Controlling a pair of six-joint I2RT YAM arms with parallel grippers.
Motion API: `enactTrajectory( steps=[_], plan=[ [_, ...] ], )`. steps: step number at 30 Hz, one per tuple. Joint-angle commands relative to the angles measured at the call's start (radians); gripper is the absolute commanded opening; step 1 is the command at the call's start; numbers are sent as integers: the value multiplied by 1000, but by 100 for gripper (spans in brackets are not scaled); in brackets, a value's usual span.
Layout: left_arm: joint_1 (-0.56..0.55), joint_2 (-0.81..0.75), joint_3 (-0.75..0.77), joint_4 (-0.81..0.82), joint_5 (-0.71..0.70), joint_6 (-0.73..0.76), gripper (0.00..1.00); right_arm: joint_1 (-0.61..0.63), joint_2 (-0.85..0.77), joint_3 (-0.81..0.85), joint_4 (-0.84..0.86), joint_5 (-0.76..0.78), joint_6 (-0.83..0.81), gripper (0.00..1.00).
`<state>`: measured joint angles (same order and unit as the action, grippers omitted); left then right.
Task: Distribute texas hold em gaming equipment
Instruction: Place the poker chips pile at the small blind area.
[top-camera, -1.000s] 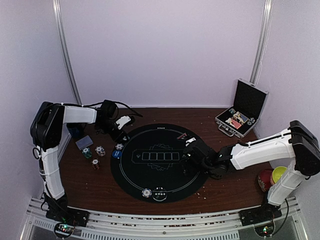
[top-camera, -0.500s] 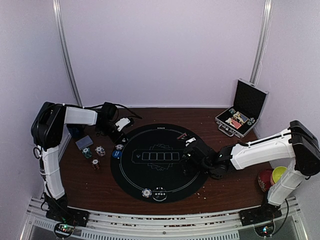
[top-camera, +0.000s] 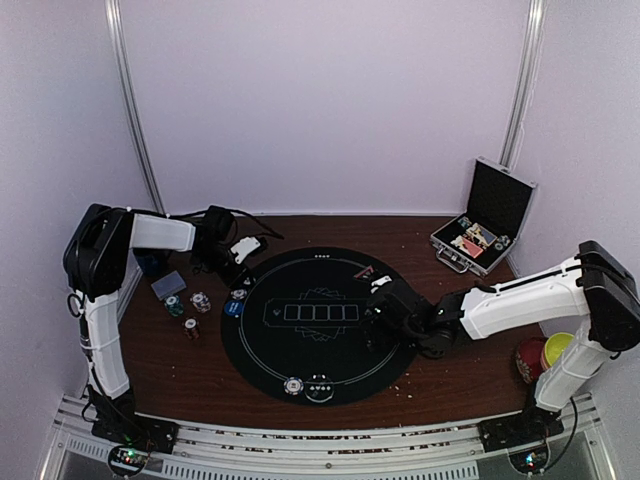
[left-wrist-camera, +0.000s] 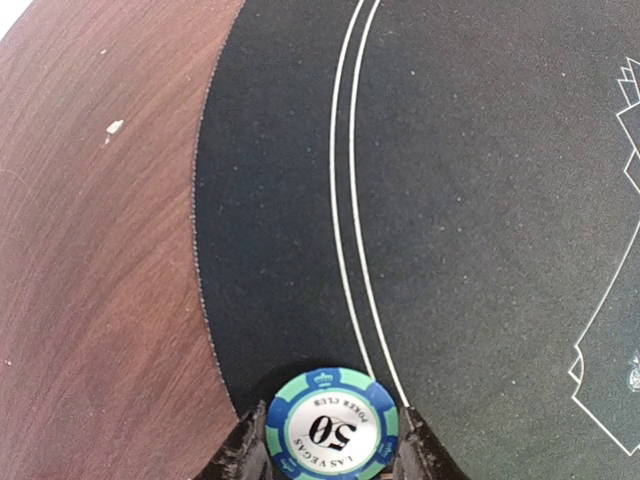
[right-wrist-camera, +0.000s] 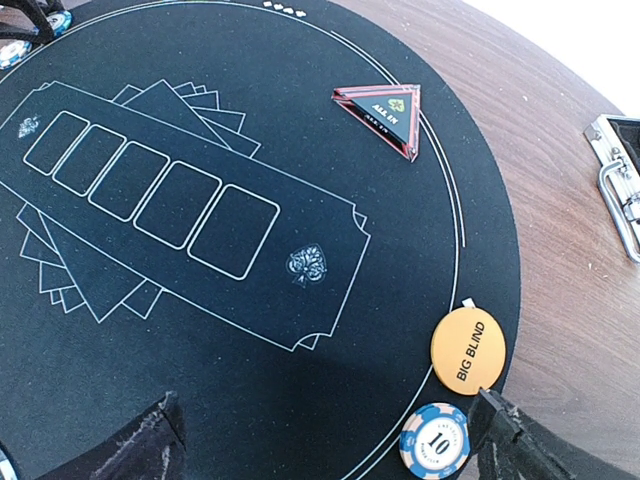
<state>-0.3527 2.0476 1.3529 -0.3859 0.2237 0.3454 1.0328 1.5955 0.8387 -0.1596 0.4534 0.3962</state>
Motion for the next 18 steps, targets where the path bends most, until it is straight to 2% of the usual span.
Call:
enactTrajectory(
  steps=[1,8,18],
  plan=[
    [6,21,14,34,-2,-3,39,3,8,-1,9,24,-2,100],
    [6,35,14,27,-16,3,44,3,8,-2,8,25,-1,100],
    [6,8,21,21,-27,3,70,4,10,-1,6,23,-2,100]
  ],
)
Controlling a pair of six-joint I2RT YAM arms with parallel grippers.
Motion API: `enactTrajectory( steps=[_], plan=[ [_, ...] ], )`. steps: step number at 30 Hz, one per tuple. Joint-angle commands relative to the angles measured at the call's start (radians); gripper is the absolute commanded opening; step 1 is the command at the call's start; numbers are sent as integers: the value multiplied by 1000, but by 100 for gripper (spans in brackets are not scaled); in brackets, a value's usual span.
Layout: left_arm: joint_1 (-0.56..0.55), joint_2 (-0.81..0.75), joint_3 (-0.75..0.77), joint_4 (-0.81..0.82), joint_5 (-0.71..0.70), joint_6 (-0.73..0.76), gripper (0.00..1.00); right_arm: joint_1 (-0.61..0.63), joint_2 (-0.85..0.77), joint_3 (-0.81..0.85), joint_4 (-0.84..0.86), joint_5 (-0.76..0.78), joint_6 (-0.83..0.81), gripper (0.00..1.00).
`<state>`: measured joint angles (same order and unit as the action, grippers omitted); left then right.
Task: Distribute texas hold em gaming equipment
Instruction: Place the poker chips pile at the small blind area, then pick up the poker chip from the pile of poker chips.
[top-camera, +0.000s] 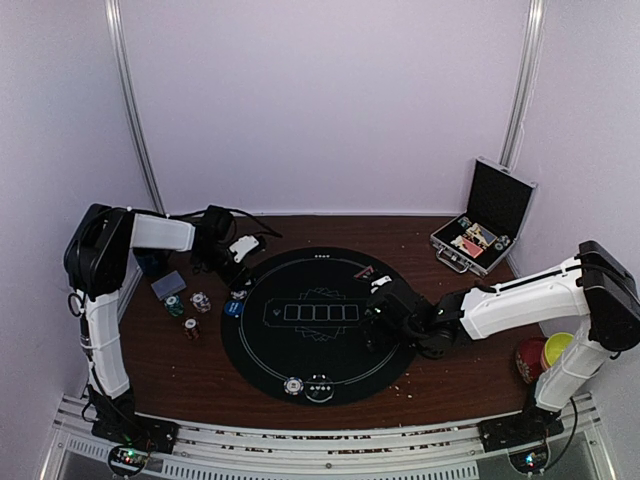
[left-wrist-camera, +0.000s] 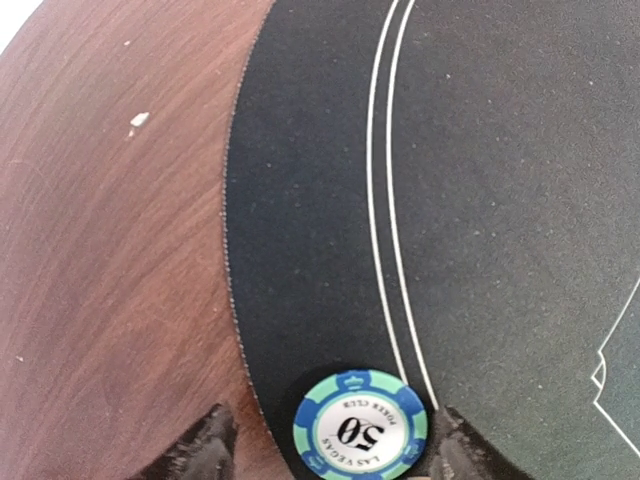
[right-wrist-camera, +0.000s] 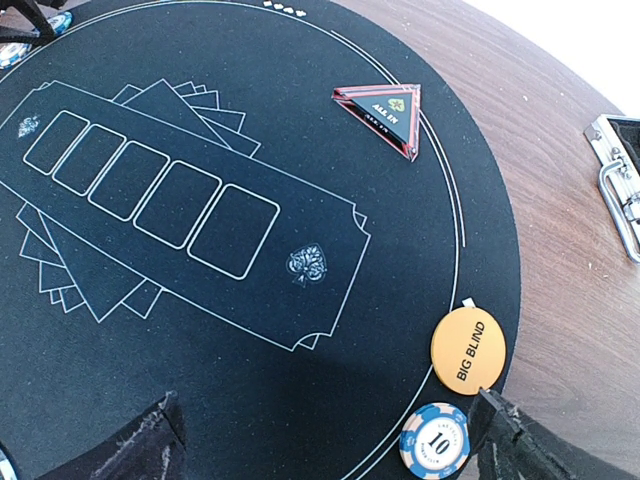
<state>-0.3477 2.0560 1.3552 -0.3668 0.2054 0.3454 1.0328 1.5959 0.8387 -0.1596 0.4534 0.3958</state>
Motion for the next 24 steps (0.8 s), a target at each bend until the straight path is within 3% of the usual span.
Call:
enactTrajectory(
  steps=[1,11,16,24],
  plan=[
    [2,-15,20,-1,-8,3,73,3,9,-1,6,22,-3,100],
    [40,-330,-27,-81,-25,27,97,3,13,0,6,21,-4,100],
    [136,-510,-154,-123,-11,33,98,5,10,0,8,14,-3,100],
    [386,-715,-386,-140,170,77,98,15,0,0,8,5,-3,100]
  ],
)
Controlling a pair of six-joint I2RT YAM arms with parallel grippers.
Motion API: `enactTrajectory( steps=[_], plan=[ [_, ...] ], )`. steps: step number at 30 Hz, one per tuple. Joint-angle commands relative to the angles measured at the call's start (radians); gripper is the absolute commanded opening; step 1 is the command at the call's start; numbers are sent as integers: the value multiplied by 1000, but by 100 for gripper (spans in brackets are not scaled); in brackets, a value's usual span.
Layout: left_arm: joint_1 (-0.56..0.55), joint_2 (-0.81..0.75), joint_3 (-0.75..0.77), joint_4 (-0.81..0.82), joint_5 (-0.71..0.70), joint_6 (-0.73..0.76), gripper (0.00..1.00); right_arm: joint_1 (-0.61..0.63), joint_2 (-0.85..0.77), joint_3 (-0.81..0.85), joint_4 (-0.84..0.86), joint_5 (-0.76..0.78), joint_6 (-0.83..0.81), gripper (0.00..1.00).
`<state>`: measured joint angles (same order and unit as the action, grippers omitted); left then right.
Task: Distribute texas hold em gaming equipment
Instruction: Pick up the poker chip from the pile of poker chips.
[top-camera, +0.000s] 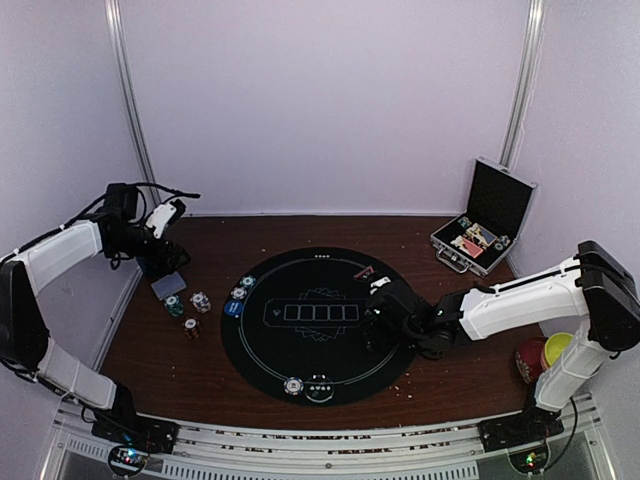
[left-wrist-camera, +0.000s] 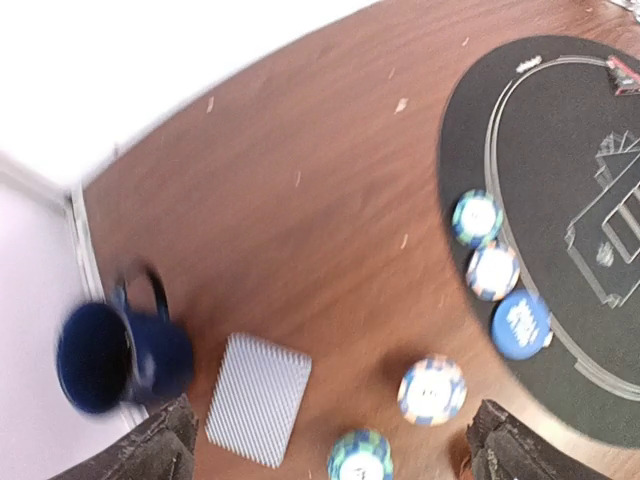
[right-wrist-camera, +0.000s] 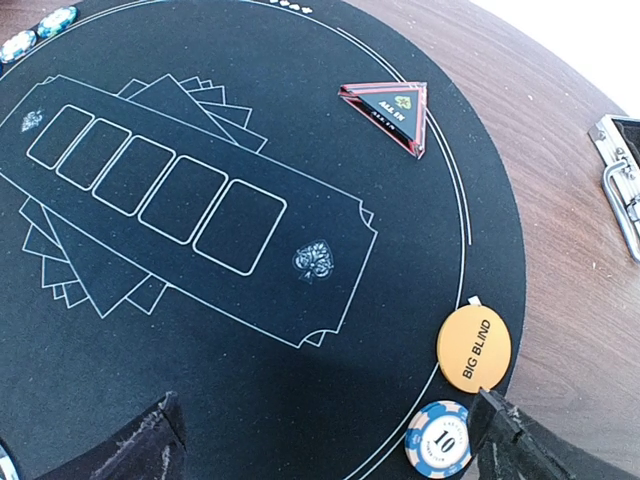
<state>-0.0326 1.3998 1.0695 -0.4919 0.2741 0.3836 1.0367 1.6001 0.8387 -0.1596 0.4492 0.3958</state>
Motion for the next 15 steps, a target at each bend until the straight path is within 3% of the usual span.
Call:
enactTrajectory(
  steps=[1,4,15],
  plan=[
    [77,-73,-136,-1,110,44,98,12,-6,0,8,12,-1,100],
    [79,-87,-209,12,156,63,98,15,-9,0,6,16,-1,100],
    [94,-51,-305,83,93,84,96,33,-32,-2,1,29,-3,100]
  ],
)
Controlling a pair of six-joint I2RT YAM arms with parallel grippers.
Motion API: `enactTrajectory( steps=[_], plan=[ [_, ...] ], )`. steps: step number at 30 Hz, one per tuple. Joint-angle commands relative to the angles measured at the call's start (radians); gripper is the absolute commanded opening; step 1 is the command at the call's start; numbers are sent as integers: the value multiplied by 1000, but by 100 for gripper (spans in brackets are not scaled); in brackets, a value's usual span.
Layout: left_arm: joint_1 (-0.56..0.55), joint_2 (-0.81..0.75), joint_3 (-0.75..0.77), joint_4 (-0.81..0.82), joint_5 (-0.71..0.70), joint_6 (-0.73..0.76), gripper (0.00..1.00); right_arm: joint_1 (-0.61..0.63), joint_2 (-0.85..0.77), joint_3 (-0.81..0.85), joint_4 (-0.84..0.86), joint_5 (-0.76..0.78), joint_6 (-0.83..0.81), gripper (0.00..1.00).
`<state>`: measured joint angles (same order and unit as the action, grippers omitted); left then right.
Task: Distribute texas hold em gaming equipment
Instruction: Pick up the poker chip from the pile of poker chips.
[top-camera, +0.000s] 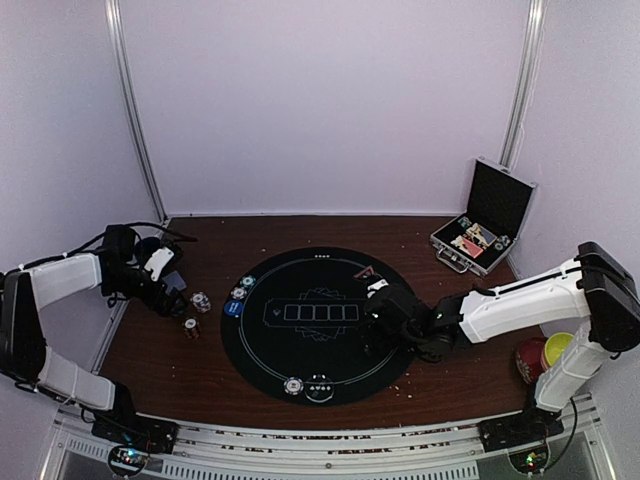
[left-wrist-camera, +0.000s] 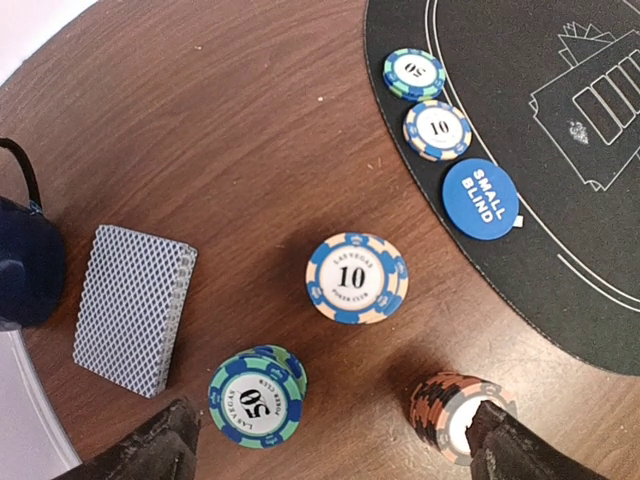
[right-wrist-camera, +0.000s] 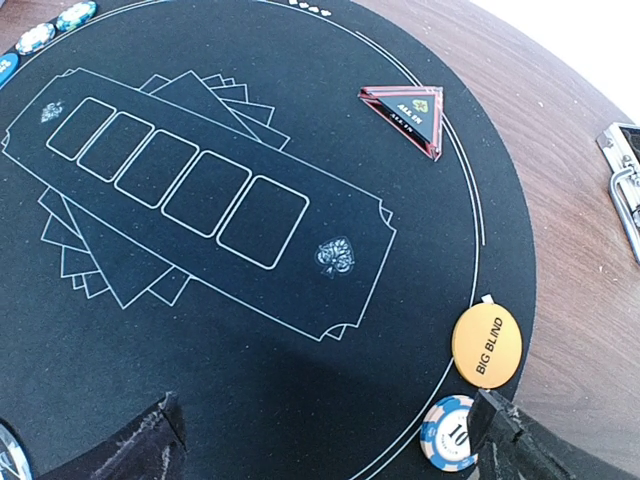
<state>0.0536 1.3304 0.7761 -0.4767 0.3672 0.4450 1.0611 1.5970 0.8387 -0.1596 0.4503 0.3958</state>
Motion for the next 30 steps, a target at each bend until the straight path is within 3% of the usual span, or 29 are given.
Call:
enactTrajectory(
  steps=[1,6,18,30],
  plan=[
    [9,29,-14,77,-6,22,95,9,-27,-1,0,28,-2,100],
    [19,69,-12,103,-19,24,88,11,-22,2,0,30,-3,100],
    [59,139,-12,147,-31,17,83,17,-11,8,-2,33,-5,100],
    [72,176,-18,170,-42,17,67,20,-12,8,-3,37,-5,100]
  ],
)
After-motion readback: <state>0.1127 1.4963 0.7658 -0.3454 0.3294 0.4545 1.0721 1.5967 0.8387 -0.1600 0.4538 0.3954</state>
